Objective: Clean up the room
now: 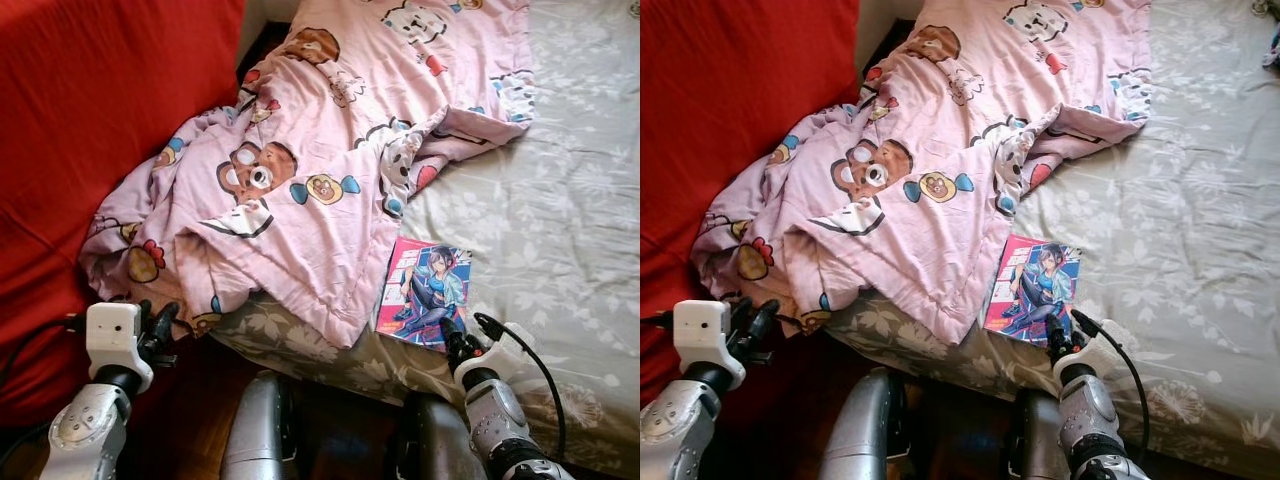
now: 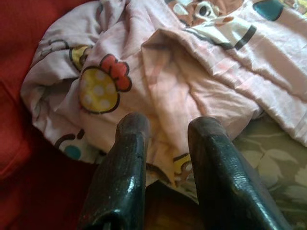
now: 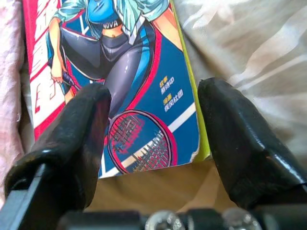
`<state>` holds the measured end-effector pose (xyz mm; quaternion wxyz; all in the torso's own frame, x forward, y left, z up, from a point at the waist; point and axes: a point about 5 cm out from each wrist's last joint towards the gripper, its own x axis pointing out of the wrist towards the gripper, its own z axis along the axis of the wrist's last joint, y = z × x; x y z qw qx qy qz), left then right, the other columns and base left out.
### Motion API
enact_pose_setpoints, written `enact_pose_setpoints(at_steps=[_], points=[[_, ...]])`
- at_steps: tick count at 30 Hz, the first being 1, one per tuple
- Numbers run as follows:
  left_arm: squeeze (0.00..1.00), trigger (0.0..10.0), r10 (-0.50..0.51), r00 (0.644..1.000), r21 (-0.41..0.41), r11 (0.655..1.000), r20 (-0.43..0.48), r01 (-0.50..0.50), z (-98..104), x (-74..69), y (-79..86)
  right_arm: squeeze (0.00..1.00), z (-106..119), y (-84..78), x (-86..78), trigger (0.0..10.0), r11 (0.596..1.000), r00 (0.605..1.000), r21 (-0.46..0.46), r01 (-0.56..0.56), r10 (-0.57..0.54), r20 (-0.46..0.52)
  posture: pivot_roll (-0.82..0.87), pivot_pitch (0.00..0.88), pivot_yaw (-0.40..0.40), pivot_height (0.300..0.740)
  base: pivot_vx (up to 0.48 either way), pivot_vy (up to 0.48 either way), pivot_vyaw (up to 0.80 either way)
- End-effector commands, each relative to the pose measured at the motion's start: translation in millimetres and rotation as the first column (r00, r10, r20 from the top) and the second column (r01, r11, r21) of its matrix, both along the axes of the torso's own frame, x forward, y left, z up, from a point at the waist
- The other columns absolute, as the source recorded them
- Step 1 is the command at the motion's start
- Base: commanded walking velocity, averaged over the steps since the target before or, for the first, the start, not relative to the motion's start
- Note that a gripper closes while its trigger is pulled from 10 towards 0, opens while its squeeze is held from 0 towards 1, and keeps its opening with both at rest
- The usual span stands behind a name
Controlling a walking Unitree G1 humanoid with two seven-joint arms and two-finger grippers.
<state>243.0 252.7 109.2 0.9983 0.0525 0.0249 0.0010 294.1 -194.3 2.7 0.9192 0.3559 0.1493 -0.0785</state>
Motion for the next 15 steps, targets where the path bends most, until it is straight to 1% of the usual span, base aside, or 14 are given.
enact_pose_setpoints(at_steps=[1, 4, 6, 7, 9, 10, 13, 15], points=[[0.0, 10.0, 0.018, 1.0, 0.015, 1.0, -0.017, -0.018, 1.1, -6.7, 8.2, 0.0, -12.1, 3.4, -11.4, 10.0, 0.999, 0.999, 0.038, 0.001, 0.001, -0.04, 0.24, 0.3, 0.091, 0.606, 0.0, 0.0, 0.0], [0.0, 10.0, 0.016, 1.0, 0.017, 1.0, -0.019, -0.015, 2.0, -8.3, 8.0, 0.0, -15.9, 2.1, -15.9, 10.0, 0.997, 0.999, 0.076, 0.008, -0.004, -0.046, 0.25, 0.3, 0.092, 0.606, 0.0, 0.0, 0.0], [0.0, 10.0, 0.014, 1.0, 0.018, 1.0, -0.021, -0.014, 2.8, -9.2, 7.6, 0.0, -20.7, 0.6, -20.9, 10.0, 0.994, 0.997, 0.106, 0.027, -0.019, -0.068, 0.26, 0.302, 0.095, 0.606, 0.0, 0.0, 0.0], [0.0, 10.0, 0.012, 1.0, 0.021, 1.0, -0.022, -0.012, 3.8, -10.7, 7.7, 0.0, -25.4, 0.3, -26.1, 10.0, 0.988, 0.996, 0.146, 0.04, -0.027, -0.085, 0.26, 0.303, 0.097, 0.606, 0.0, 0.0, 0.0], [0.0, 10.0, 0.012, 1.0, 0.022, 1.0, -0.023, -0.012, 4.1, -11.2, 7.8, 0.0, -26.6, 0.5, -27.5, 10.0, 0.987, 0.996, 0.158, 0.041, -0.027, -0.088, 0.26, 0.303, 0.097, 0.606, 0.0, 0.0, 0.0], [0.0, 10.0, 0.012, 1.0, 0.029, 1.0, -0.025, -0.011, 5.6, -14.3, 8.8, 0.0, -30.9, 1.7, -32.7, 10.0, 0.979, 0.995, 0.199, 0.045, -0.026, -0.097, 0.28, 0.312, 0.105, 0.606, 0.0, 0.0, 0.0], [0.0, 10.0, 0.014, 0.999, 0.039, 0.999, -0.032, -0.012, 8.3, -19.6, 10.8, 0.0, -35.2, 3.2, -38.2, 10.0, 0.965, 0.994, 0.257, 0.056, -0.031, -0.1, 0.3, 0.32, 0.112, 0.606, 0.0, 0.0, 0.0], [0.0, 10.0, 0.013, 0.999, 0.041, 0.999, -0.034, -0.012, 8.9, -21.1, 11.4, 0.0, -36.2, 3.6, -39.3, 10.0, 0.963, 0.994, 0.263, 0.057, -0.03, -0.105, 0.3, 0.324, 0.117, 0.606, 0.0, 0.0, 0.0]])
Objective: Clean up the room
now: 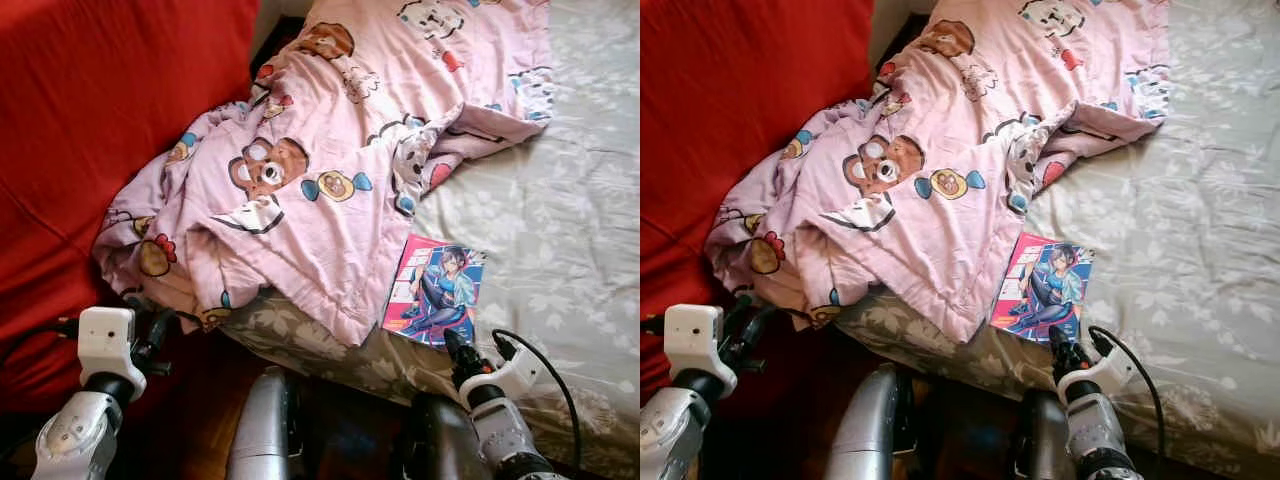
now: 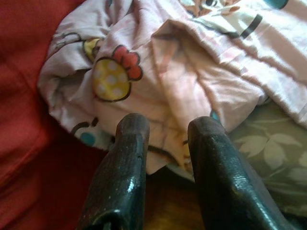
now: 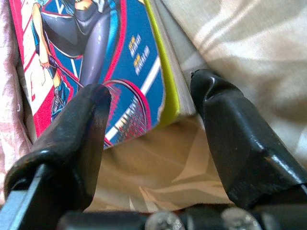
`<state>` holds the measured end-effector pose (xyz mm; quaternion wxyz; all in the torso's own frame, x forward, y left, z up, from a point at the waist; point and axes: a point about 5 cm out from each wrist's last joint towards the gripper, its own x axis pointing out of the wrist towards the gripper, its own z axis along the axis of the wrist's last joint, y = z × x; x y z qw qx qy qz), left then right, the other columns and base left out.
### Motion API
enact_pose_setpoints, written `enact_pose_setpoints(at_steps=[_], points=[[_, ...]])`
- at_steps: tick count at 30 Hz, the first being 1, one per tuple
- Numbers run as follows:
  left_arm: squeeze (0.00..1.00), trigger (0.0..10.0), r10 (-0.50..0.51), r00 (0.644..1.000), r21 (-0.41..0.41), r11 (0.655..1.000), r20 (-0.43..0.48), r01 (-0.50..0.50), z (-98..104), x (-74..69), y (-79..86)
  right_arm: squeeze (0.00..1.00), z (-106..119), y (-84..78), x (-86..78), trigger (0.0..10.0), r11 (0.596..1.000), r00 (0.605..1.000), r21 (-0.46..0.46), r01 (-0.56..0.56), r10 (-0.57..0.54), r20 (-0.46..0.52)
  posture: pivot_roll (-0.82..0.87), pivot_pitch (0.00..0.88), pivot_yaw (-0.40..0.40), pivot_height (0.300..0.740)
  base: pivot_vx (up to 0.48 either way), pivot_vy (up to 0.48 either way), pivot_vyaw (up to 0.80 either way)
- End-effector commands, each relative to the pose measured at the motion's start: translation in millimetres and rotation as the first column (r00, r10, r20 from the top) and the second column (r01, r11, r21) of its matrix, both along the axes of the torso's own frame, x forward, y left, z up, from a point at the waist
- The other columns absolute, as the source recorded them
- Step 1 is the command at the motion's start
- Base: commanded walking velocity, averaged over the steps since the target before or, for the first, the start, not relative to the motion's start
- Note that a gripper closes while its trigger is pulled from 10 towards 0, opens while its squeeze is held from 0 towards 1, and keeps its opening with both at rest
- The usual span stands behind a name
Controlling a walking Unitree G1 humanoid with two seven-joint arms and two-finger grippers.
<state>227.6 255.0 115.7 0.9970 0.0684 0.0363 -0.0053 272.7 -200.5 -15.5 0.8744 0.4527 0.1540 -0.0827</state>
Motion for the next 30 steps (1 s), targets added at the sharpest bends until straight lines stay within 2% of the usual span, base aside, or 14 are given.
enact_pose_setpoints(at_steps=[1, 11, 30], points=[[0.0, 10.0, 0.024, 1.0, 0.013, 1.0, -0.014, -0.024, 3.1, -7.9, 10.1, 0.0, -19.1, 11.1, -19.0, 10.0, 0.997, 0.996, 0.071, -0.004, 0.011, -0.091, 0.31, 0.326, 0.125, 0.606, 0.0, 0.0, 0.0], [0.0, 10.0, 0.019, 0.999, 0.042, 0.999, -0.028, -0.018, 11.2, -10.6, 14.1, 0.0, -11.4, 24.8, -8.7, 10.0, 0.984, 0.999, 0.175, -0.043, 0.047, -0.021, 0.33, 0.339, 0.144, 0.606, 0.0, 0.0, 0.0], [0.0, 10.0, 0.019, 0.999, 0.042, 0.999, -0.028, -0.018, 11.2, -10.6, 14.1, 0.0, -11.4, 24.8, -8.7, 10.0, 0.984, 0.999, 0.175, -0.043, 0.047, -0.021, 0.33, 0.339, 0.144, 0.606, 0.0, 0.0, 0.0]])
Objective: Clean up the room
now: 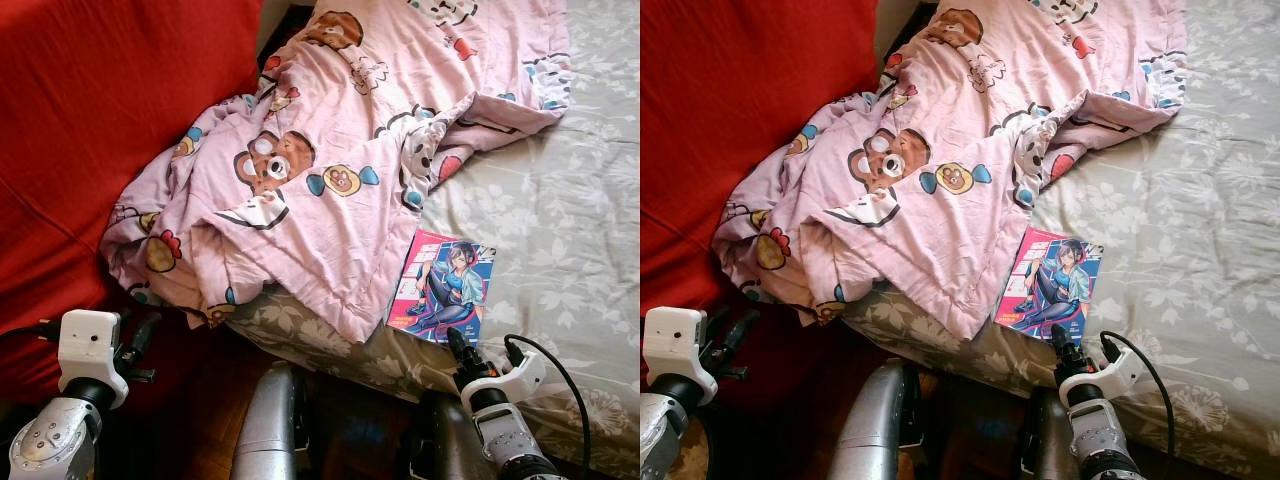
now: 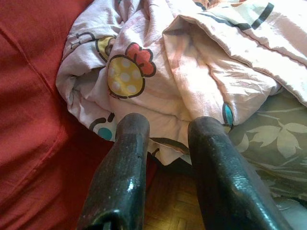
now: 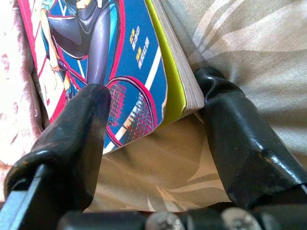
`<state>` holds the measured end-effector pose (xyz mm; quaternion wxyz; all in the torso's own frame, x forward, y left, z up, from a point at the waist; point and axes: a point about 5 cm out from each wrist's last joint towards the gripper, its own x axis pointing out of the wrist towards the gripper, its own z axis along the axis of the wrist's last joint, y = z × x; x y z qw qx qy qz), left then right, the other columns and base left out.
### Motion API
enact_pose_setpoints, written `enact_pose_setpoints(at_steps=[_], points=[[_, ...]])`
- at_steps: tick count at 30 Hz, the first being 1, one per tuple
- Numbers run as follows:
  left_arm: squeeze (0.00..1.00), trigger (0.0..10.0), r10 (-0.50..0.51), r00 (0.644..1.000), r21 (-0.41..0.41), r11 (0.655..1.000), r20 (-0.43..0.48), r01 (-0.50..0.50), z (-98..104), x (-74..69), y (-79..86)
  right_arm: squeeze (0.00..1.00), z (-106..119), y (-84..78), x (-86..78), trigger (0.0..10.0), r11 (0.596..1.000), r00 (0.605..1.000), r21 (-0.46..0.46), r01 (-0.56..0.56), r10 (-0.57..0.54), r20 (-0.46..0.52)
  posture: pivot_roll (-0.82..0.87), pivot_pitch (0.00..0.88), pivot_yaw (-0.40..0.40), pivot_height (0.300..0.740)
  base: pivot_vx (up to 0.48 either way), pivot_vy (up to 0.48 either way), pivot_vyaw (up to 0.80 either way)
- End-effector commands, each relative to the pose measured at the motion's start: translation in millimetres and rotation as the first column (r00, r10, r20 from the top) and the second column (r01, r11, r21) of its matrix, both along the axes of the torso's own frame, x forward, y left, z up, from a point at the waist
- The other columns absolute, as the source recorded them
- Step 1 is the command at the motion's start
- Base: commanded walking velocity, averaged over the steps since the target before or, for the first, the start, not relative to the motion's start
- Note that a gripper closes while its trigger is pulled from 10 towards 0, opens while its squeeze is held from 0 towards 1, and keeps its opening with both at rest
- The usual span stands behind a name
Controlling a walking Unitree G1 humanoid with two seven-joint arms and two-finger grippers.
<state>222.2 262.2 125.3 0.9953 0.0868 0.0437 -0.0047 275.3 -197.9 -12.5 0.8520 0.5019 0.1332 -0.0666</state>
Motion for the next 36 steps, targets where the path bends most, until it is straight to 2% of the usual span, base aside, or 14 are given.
enact_pose_setpoints(at_steps=[1, 10, 11, 12, 13, 19, 20, 21, 22, 36], points=[[0.0, 10.0, 0.018, 1.0, 0.005, 1.0, -0.013, -0.018, 1.6, -5.2, 6.9, 0.0, -14.4, 22.2, -11.2, 10.0, 0.996, 0.995, 0.068, -0.058, 0.063, -0.071, 0.33, 0.339, 0.144, 0.606, 0.0, 0.0, 0.0], [0.0, 10.0, 0.018, 1.0, 0.005, 1.0, -0.013, -0.018, 1.6, -5.2, 6.9, 0.0, -14.4, 22.2, -11.2, 10.0, 0.996, 0.995, 0.068, -0.058, 0.063, -0.071, 0.33, 0.339, 0.144, 0.606, 0.0, 0.0, 0.0], [0.0, 10.0, 0.021, 1.0, 0.011, 1.0, -0.022, -0.021, -0.5, -4.0, 6.6, 0.0, -12.3, 25.5, -9.0, 0.0, 0.995, 0.996, 0.072, -0.07, 0.073, -0.05, 0.32, 0.317, 0.127, 0.606, 0.0, 0.0, 0.0], [0.0, 10.0, 0.023, 0.999, 0.016, 1.0, -0.027, -0.022, -2.5, -3.3, 5.8, 0.0, -11.9, 26.7, -8.6, 3.9, 0.995, 0.996, 0.068, -0.07, 0.073, -0.044, 0.32, 0.322, 0.13, 0.606, 0.0, 0.0, 0.0], [0.0, 10.0, 0.023, 0.999, 0.02, 1.0, -0.032, -0.023, -5.2, -2.9, 4.9, 0.0, -11.9, 27.4, -8.6, 10.0, 0.996, 0.997, 0.063, -0.067, 0.07, -0.041, 0.32, 0.322, 0.13, 0.606, 0.0, 0.0, 0.0], [0.0, 10.0, 0.02, 0.999, 0.021, 1.0, -0.037, -0.019, -5.5, -2.8, 4.3, 0.0, -13.0, 28.0, -9.9, 10.0, 0.996, 0.997, 0.064, -0.064, 0.067, -0.046, 0.32, 0.325, 0.134, 0.606, 0.0, 0.0, 0.0], [0.0, 10.0, 0.02, 0.999, 0.022, 1.0, -0.037, -0.019, -5.3, -2.8, 4.6, 0.0, -13.0, 28.1, -10.0, 4.7, 0.996, 0.997, 0.066, -0.064, 0.067, -0.044, 0.32, 0.326, 0.134, 0.606, 0.0, 0.0, 0.0], [0.0, 10.0, 0.02, 0.999, 0.023, 1.0, -0.037, -0.019, -5.3, -2.8, 4.6, 0.0, -13.0, 28.1, -10.0, 4.7, 0.996, 0.997, 0.067, -0.063, 0.066, -0.043, 0.32, 0.326, 0.134, 0.606, 0.0, 0.0, 0.0], [0.0, 10.0, 0.02, 0.999, 0.023, 1.0, -0.037, -0.019, -5.4, -2.7, 4.6, 0.0, -13.0, 28.1, -10.0, 0.0, 0.996, 0.997, 0.068, -0.062, 0.065, -0.042, 0.32, 0.326, 0.134, 0.606, 0.0, 0.0, 0.0], [0.0, 10.0, 0.021, 0.999, 0.026, 0.999, -0.039, -0.02, -7.3, -1.0, 4.4, 0.0, -12.7, 27.6, -9.3, 0.0, 0.997, 0.997, 0.062, -0.056, 0.059, -0.047, 0.31, 0.317, 0.13, 0.606, 0.0, 0.0, 0.0]])
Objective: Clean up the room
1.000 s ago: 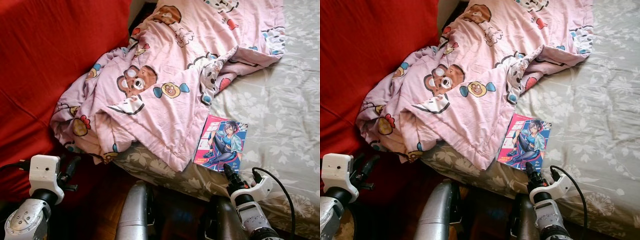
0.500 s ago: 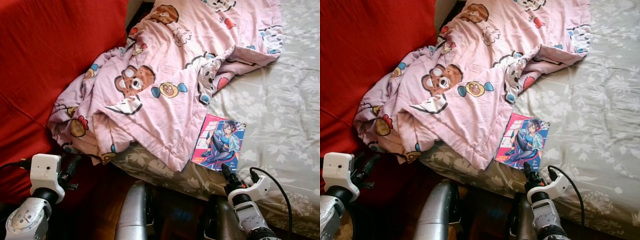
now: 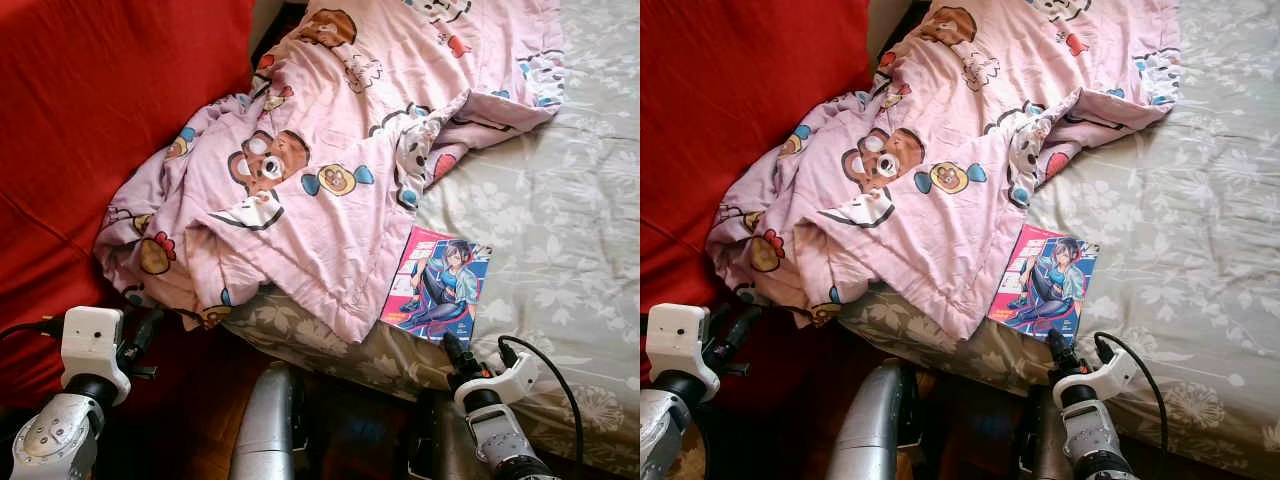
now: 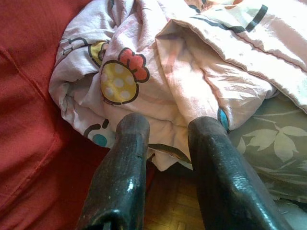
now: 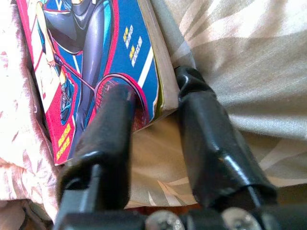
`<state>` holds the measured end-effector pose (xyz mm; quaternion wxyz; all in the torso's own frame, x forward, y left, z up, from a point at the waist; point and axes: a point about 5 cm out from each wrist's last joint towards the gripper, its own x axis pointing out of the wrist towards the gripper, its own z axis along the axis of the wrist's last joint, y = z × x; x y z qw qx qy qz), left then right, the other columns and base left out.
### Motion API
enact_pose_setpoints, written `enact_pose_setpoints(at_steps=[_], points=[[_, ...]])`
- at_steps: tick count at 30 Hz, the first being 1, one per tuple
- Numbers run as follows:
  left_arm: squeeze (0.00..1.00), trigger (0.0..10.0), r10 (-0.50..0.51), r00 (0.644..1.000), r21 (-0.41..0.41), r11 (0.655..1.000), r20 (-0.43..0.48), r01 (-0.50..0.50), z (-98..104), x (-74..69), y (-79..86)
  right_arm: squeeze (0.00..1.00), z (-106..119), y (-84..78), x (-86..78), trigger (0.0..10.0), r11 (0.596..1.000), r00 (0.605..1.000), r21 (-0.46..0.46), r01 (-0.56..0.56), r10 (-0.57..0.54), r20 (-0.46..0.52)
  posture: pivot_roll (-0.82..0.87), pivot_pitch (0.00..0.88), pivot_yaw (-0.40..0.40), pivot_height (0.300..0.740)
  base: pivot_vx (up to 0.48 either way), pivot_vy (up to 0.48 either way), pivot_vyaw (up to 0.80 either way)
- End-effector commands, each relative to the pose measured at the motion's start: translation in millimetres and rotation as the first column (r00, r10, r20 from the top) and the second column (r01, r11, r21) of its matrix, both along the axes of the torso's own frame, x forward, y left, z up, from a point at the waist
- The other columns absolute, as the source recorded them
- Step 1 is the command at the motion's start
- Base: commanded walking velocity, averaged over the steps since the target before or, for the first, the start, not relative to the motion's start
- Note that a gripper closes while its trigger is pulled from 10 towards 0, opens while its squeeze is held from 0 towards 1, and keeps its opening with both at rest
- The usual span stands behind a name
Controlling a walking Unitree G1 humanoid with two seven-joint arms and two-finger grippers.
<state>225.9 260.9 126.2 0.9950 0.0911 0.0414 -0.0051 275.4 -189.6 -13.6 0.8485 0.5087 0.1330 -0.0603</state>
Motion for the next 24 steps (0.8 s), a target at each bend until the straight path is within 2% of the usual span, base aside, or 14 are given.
enact_pose_setpoints(at_steps=[1, 7, 13, 15, 16, 17, 19, 24], points=[[0.0, 10.0, 0.023, 0.999, 0.018, 1.0, -0.044, -0.022, -8.4, -4.8, 6.0, 0.0, -11.8, 19.4, -9.6, 0.0, 0.998, 0.997, 0.044, -0.049, 0.051, -0.055, 0.31, 0.313, 0.13, 0.606, 0.0, 0.0, 0.0], [0.0, 10.0, 0.023, 0.999, 0.021, 1.0, -0.045, -0.022, -9.1, -4.8, 6.0, 0.0, -13.2, 18.5, -10.7, 0.0, 0.999, 0.997, 0.025, -0.037, 0.039, -0.073, 0.31, 0.31, 0.127, 0.606, 0.0, 0.0, 0.0], [0.0, 10.0, 0.028, 0.999, 0.021, 0.999, -0.045, -0.027, -13.1, -1.1, 5.8, 0.0, -12.5, 9.9, -10.6, 0.0, 1.0, 0.996, -0.017, 0.011, -0.013, -0.084, 0.29, 0.282, 0.109, 0.606, 0.0, 0.0, 0.0], [0.0, 10.0, 0.036, 0.999, 0.014, 0.999, -0.036, -0.036, -14.4, 2.8, 5.5, 0.0, -10.3, 1.3, -9.8, 0.0, 0.996, 0.995, -0.077, 0.055, -0.061, -0.083, 0.28, 0.262, 0.098, 0.606, 0.0, 0.0, 0.0], [0.0, 10.0, 0.036, 0.999, 0.014, 0.999, -0.036, -0.036, -14.4, 2.8, 5.5, 0.0, -10.3, 1.3, -9.8, 0.0, 0.996, 0.995, -0.077, 0.055, -0.061, -0.083, 0.28, 0.262, 0.098, 0.606, 0.0, 0.0, 0.0], [0.0, 10.0, 0.039, 0.999, 0.011, 0.999, -0.033, -0.039, -16.0, 5.2, 5.0, 0.0, -8.6, -0.8, -9.3, 0.0, 0.99, 0.996, -0.138, 0.041, -0.052, -0.072, 0.28, 0.256, 0.093, 0.606, 0.0, 0.0, 0.0], [0.0, 10.0, 0.051, 0.998, 0.0, 0.999, -0.032, -0.051, -20.9, 9.9, 3.4, 0.0, -6.2, -2.8, -9.0, 0.0, 0.979, 0.997, -0.199, 0.038, -0.05, -0.054, 0.25, 0.232, 0.075, 0.606, 0.0, 0.0, 0.0], [0.0, 10.0, 0.051, 0.998, -0.021, 0.998, -0.024, -0.052, -26.5, 16.4, -3.9, 0.0, 0.3, -7.5, -6.9, 0.0, 0.961, 0.998, -0.269, 0.061, -0.064, -0.003, 0.23, 0.194, 0.057, 0.606, 0.0, 0.0, 0.0]])
